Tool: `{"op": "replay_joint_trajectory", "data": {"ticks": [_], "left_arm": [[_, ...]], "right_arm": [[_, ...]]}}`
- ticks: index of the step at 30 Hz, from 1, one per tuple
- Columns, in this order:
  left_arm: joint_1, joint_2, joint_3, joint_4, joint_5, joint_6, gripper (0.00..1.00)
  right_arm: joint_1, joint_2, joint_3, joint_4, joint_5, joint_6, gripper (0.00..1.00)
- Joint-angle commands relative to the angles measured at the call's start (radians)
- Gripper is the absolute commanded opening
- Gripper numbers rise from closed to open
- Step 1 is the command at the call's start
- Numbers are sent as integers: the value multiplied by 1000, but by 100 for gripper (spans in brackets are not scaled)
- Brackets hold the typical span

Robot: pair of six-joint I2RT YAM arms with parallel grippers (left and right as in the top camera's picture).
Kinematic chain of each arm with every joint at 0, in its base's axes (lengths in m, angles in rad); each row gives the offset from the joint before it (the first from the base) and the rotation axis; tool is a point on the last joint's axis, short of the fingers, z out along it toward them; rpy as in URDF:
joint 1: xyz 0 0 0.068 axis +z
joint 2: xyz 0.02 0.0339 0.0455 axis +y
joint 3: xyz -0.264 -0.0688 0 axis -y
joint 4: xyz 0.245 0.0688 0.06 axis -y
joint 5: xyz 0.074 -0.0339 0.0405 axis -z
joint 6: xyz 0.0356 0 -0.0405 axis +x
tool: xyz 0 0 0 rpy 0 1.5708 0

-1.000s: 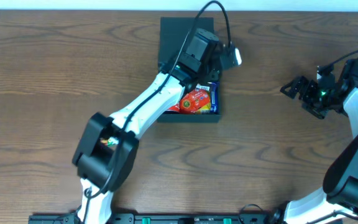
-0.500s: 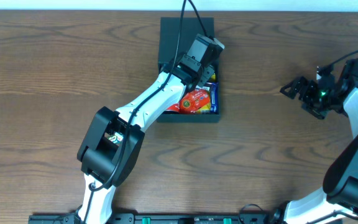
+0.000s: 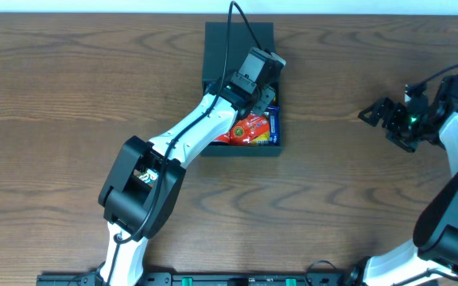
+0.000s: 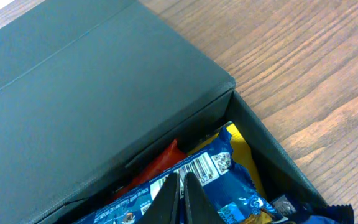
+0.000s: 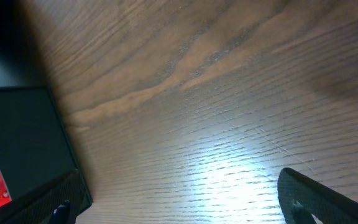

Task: Pack container
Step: 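Open the left gripper and lift it out of the box, then move the left gripper left toward the red KitKat bar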

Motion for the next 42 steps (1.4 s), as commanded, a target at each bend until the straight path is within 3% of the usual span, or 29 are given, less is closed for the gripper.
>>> {"op": "replay_joint_trajectory", "data": {"ticks": [1,10,15,20,27,32,37,42], "left_arm": [[2,14,-28,-11,6,-15,6],[2,-48,-10,27,-18,-15,6],[2,-153,-11,-2,-195,-10,6],[2,-256,-11,-140,-259,59,6],[2,-365,-11,-328,-260,68,6],[10,-405,-11,-497,-265,187,6],[36,-407,-11,-740,-176,394,6],[105,-407,-10,-956,128,538,6]], "right_arm": [[5,-24,18,2,0,-21,99],[5,-24,18,2,0,-21,99],[5,-24,18,6,4,-21,99],[5,-24,18,6,27,-21,99],[5,-24,18,10,27,-21,99],[5,-24,18,10,26,-5,99],[5,-24,18,9,26,2,99],[5,-24,18,12,30,2,99]]}}
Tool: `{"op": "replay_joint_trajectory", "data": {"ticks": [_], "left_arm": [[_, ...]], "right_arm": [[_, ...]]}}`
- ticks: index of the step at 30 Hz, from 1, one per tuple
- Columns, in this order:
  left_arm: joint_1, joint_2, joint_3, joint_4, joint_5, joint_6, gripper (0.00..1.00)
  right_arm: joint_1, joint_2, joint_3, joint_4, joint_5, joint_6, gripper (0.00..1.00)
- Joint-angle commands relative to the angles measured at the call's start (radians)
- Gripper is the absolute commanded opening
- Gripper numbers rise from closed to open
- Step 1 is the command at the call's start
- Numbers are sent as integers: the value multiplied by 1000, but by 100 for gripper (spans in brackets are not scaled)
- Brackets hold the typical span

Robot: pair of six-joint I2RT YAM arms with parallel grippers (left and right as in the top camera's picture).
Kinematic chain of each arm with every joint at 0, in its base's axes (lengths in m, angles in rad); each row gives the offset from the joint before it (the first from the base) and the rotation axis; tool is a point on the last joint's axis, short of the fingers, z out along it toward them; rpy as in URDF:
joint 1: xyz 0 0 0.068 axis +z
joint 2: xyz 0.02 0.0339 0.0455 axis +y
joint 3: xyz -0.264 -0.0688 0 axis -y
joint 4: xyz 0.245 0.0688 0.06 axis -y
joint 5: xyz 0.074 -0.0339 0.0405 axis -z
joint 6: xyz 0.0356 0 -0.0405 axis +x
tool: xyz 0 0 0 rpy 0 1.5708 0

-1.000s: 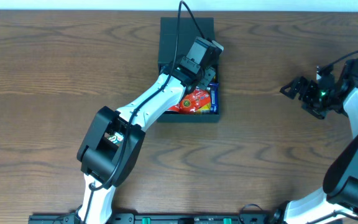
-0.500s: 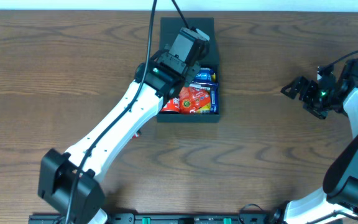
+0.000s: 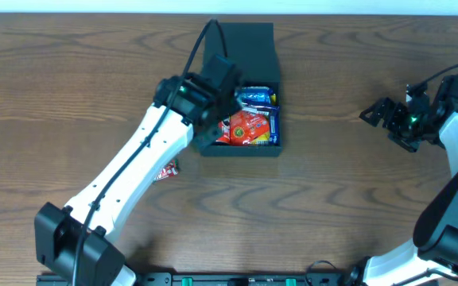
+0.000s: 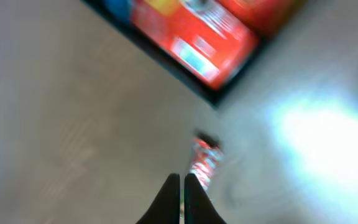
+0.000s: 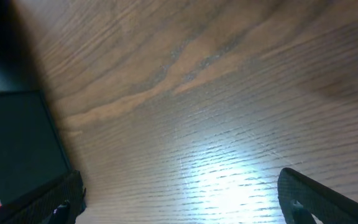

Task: Pack container
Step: 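Move the left gripper left toward the red KitKat bar, then lower the left gripper and close it on the red KitKat bar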

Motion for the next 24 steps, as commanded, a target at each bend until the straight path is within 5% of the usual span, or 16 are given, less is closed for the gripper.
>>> {"op": "replay_joint_trajectory", "data": {"ticks": [1,5,12,16,24], "left_arm": [[55,-18,-2,-80,267,174,6],[154,-32,-2,-168,477,344,6],[339,-32,-4,-149,575,338,6],[378,-29,-6,-103,579,193,6],[381,-29,-11,-153,534,314,6]], "right_arm": [[5,-24,17,2,3,0,99],[5,-24,17,3,3,1,99],[5,-24,17,-9,3,1,99],[5,-24,17,-6,3,1,99],[5,-24,17,3,3,1,99]]}}
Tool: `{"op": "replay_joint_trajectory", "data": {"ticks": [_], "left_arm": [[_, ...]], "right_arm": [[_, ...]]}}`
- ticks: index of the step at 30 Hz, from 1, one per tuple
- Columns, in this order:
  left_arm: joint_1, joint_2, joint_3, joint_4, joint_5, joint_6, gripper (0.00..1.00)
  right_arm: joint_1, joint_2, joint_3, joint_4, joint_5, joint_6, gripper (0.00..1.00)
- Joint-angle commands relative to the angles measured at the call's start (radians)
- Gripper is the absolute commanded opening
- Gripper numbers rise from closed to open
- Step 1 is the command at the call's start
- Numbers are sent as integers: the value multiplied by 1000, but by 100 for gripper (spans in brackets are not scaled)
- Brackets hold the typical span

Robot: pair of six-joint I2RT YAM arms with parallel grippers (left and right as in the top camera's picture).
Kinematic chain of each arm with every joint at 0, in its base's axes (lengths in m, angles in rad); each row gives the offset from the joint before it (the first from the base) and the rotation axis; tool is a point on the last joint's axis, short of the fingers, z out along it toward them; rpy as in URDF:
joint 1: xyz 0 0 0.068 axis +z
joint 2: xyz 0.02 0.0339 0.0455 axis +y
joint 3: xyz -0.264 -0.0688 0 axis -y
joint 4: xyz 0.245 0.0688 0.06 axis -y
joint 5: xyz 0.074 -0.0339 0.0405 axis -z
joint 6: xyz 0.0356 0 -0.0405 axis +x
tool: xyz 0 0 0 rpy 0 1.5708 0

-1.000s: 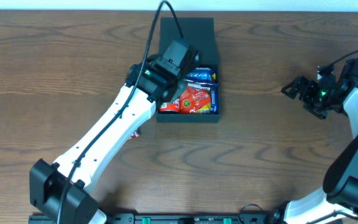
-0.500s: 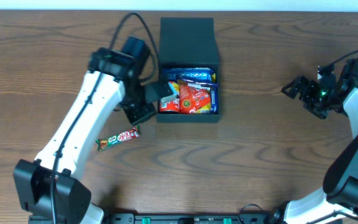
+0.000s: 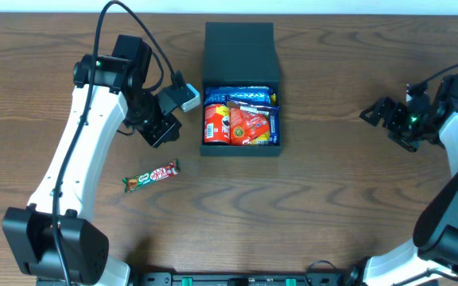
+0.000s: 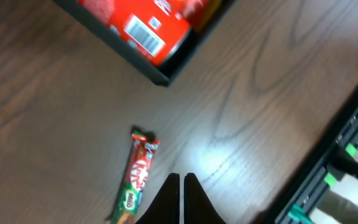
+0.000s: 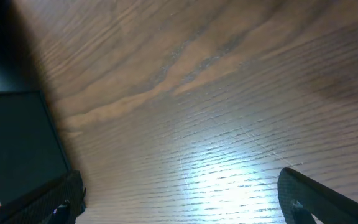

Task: Pack container
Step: 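Lower the left gripper and close it on the red KitKat bar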

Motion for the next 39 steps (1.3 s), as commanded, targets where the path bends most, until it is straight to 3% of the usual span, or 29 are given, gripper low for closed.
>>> {"op": "replay_joint_trajectory", "data": {"ticks": [1,5,10,17,21,26,30,39], "left_arm": [[5,-18,-11,-16,-58,76,6],[19,-18,-11,5,-189,159,6],[37,-17,-11,0,-193,447,5],[61,-16,-11,190,-194,678,6],[54,-13,-11,157,-177,817,5],[55,21,-16,-11,-12,906,6],[55,23,-111,-4,-14,979,6],[134,24,-456,243,-94,1006,6]], "right_arm": [[5,-24,17,0,3,1,99],[5,-24,17,0,3,1,99],[5,-24,17,-3,3,1,99],[5,-24,17,-20,10,0,99],[5,-24,17,-27,59,0,99],[5,-24,17,-26,161,0,99],[5,-24,17,-18,201,0,99],[5,-24,17,60,225,0,99]]}}
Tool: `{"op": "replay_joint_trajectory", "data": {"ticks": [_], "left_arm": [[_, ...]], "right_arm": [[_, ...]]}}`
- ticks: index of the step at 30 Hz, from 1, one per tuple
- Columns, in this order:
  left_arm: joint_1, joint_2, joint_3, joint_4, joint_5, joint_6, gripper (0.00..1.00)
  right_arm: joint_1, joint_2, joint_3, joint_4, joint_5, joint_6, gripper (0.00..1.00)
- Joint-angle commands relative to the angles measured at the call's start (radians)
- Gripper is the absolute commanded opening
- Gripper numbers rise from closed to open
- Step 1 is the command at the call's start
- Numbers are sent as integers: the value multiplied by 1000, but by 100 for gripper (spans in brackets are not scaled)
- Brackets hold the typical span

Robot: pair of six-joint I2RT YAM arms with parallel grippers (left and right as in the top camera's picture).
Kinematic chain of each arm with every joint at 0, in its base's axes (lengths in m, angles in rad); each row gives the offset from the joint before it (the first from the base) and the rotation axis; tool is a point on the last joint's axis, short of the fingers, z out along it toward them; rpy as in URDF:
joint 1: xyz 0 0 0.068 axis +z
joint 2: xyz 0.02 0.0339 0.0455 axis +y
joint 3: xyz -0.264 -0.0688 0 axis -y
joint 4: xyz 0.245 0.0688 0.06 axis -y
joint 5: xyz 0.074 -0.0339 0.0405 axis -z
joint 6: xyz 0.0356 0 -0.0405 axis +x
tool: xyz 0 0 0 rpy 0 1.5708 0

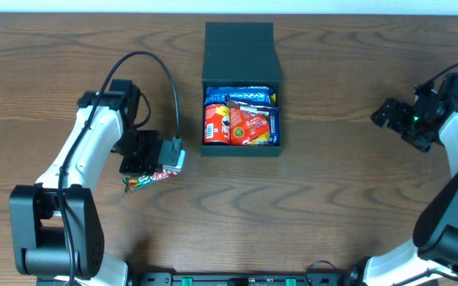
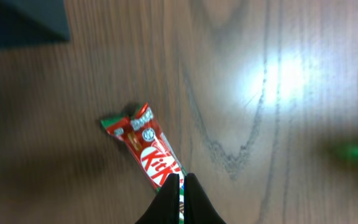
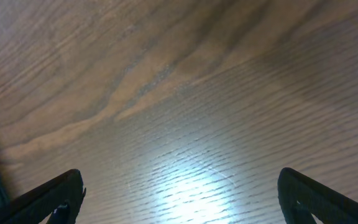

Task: Pack container
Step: 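Lower the left gripper and close it on the red KitKat bar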

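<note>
The black container (image 1: pixel 242 151) stands open at the table's middle back, with blue, red and yellow snack packets (image 1: pixel 241 115) inside and its lid (image 1: pixel 238 44) folded back. A red and green KitKat bar (image 2: pixel 148 148) lies on the wood to the box's front left, also seen as the KitKat bar (image 1: pixel 137 183) from overhead. My left gripper (image 2: pixel 180 186) is shut with nothing between its fingers, and its tips are right over the bar's middle. Overhead, the left gripper (image 1: pixel 145 168) covers part of the bar. My right gripper (image 3: pixel 182 199) stands open over bare wood at the far right.
A corner of the box (image 2: pixel 23 25) shows at the top left of the left wrist view. The left arm's cable (image 1: pixel 161 71) loops over the table left of the box. Overhead, the right gripper (image 1: pixel 393 117) is well apart from the box.
My left gripper has moved from beside the box's left wall toward the front, and is now over the KitKat bar, still shut. The right gripper has shifted slightly right; the box has left its view.
At first my left gripper was shut and low inside the box over the blue packets. Then it was at the box's left front corner, then left of the box with the KitKat bar in its view. Now it is directly over that bar. The right gripper has stayed open throughout.
</note>
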Motion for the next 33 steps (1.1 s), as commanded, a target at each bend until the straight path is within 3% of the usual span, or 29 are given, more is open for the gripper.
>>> {"op": "replay_joint_trajectory", "data": {"ticks": [1,4,5,6,7,11,18,22,27,33], "left_arm": [[23,8,-64,33,-43,21,6],[34,8,-112,92,-93,21,6],[38,8,-121,110,-100,18,11],[45,8,-128,121,-101,16,24],[52,8,-135,124,-98,16,47],[56,8,-146,127,-97,-27,66],[56,8,-198,241,-97,-33,67],[56,8,-204,262,-97,-37,67],[56,8,-205,275,-97,-36,66],[56,10,-236,385,-97,-104,66]], "right_arm": [[5,-24,16,6,45,-1,99],[5,-24,16,16,61,0,99],[5,-24,16,18,61,0,99],[5,-24,16,18,61,0,99],[5,-24,16,14,61,0,99],[5,-24,16,1,60,-1,99],[5,-24,16,-20,11,-35,99],[5,-24,16,-27,-180,-147,99],[19,-24,16,-41,-650,-445,99],[75,-24,16,-39,-702,-494,99]]}}
